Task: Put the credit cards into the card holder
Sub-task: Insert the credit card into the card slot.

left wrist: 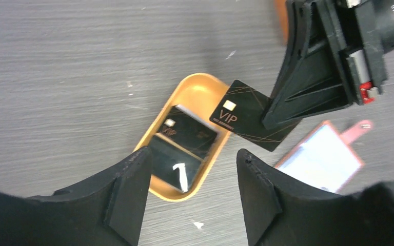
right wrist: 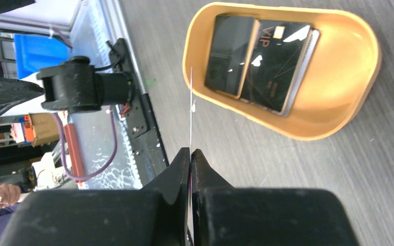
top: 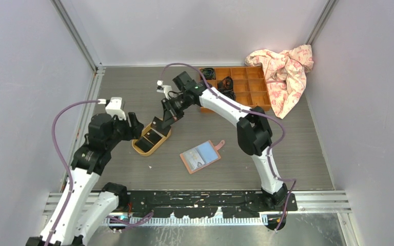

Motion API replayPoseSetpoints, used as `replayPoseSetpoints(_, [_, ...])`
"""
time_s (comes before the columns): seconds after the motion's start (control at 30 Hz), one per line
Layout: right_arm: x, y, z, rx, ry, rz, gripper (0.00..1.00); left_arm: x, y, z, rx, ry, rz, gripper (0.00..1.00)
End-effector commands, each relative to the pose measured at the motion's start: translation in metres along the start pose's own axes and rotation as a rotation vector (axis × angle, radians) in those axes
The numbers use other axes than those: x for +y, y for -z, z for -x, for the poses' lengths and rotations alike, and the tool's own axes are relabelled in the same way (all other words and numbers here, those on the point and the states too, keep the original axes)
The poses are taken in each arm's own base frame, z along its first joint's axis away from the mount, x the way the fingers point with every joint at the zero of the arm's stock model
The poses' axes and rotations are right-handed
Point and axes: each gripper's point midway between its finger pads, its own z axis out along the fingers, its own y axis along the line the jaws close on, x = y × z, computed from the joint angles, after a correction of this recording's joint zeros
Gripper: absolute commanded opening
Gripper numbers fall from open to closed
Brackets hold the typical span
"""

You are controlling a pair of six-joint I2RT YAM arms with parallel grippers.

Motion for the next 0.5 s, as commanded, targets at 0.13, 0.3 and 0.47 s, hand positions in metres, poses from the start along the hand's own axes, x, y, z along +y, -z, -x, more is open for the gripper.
replayPoseSetpoints(0.13, [0.048, 0.070, 0.011, -0.169, 0.122, 0.140, 0.01, -0.070, 0.047, 0.028, -0.192, 0.279, -0.390, 0.73])
replayPoseSetpoints(0.3, [0.047, 0.100, 0.005, -0.253, 0.107, 0.170, 0.01, -0.096, 0.066, 0.019, -0.190, 0.484, -0.578, 0.75])
replayPoseSetpoints(0.47, [0.047, 0.135, 0.005, -0.339, 0.091, 0.198, 0.01, -0.110, 0.078, 0.014, -0.183, 0.608, -0.700, 0.76])
